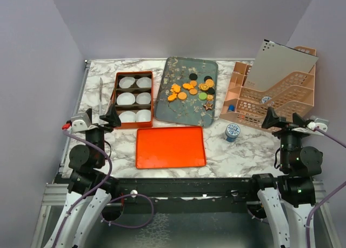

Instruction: Pack the cookies

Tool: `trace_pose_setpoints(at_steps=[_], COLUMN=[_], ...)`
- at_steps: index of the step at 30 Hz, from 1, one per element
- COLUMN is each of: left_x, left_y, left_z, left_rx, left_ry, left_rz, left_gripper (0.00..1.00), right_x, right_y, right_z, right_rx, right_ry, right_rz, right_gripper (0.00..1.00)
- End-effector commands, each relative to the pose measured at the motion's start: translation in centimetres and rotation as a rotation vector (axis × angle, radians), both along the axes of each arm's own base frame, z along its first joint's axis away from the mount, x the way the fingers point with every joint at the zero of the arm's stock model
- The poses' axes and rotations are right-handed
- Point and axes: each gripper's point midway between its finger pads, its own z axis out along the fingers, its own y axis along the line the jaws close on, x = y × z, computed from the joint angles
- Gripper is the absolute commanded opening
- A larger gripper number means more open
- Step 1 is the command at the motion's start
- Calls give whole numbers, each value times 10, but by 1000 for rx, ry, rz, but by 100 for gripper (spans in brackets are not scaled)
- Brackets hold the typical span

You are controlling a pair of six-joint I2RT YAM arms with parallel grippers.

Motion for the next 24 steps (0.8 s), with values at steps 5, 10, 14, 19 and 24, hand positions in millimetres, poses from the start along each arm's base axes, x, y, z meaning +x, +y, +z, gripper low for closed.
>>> trace_pose_setpoints(at_steps=[5,10,14,19,24], left_x=[12,24,40,70,107], left_y=[0,-2,-3,-11,-7], left_z=[-8,-17,-32,-49,-71], left_rx=[34,70,101,132,156], left_ry=[41,93,179,314,477], left_rz=[6,6,16,11,51], left_gripper=[99,99,99,99,99], right_x=[-6,-10,-14,-21,-24], right_y=[-2,-6,-7,-5,-1], right_z=[5,4,7,9,11], right_rx=[6,17,26,31,41], right_ry=[-45,-55,-68,-93,-110], right_rz=[-9,-29,-33,-24,1], right_gripper=[100,100,100,100,100])
